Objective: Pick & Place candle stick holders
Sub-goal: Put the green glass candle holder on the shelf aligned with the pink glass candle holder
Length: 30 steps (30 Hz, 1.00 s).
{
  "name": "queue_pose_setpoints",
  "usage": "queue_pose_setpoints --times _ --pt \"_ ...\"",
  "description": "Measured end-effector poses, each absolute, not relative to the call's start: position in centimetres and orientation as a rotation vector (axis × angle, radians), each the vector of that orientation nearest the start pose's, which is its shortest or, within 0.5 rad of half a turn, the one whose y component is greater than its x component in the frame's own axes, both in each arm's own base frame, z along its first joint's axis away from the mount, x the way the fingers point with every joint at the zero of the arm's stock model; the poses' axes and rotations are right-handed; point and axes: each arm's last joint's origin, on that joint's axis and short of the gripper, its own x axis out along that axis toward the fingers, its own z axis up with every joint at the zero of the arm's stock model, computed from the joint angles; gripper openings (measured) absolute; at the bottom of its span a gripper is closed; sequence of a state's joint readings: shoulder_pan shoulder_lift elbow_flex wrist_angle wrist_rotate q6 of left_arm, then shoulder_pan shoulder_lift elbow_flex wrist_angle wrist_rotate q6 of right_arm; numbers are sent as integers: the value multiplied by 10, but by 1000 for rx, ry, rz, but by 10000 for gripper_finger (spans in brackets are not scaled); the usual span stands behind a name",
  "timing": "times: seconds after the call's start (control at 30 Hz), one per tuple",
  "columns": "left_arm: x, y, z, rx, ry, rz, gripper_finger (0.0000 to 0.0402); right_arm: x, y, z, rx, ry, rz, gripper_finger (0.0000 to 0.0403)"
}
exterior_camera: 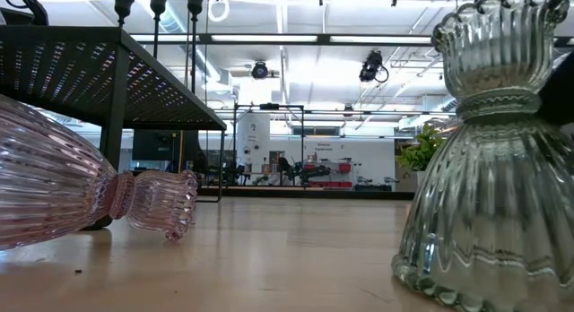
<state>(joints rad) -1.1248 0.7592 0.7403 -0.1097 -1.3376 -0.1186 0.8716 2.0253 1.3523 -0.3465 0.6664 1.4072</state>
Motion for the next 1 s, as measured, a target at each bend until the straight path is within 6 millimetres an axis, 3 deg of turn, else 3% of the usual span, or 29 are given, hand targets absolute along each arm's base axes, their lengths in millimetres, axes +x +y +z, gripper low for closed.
queue_pose_setpoints --times 0.3,0.53,0.8,1.0 --pt "89 -122 331 7 31 214 172 288 304 145 596 619 -353 233" --pt "89 -122 329 29 39 215 172 298 298 149 521 528 -359 233" --pt "89 -121 328 22 42 215 172 311 291 144 535 565 -336 230" --pt "89 -121 328 26 43 215 172 314 289 143 521 573 -333 185"
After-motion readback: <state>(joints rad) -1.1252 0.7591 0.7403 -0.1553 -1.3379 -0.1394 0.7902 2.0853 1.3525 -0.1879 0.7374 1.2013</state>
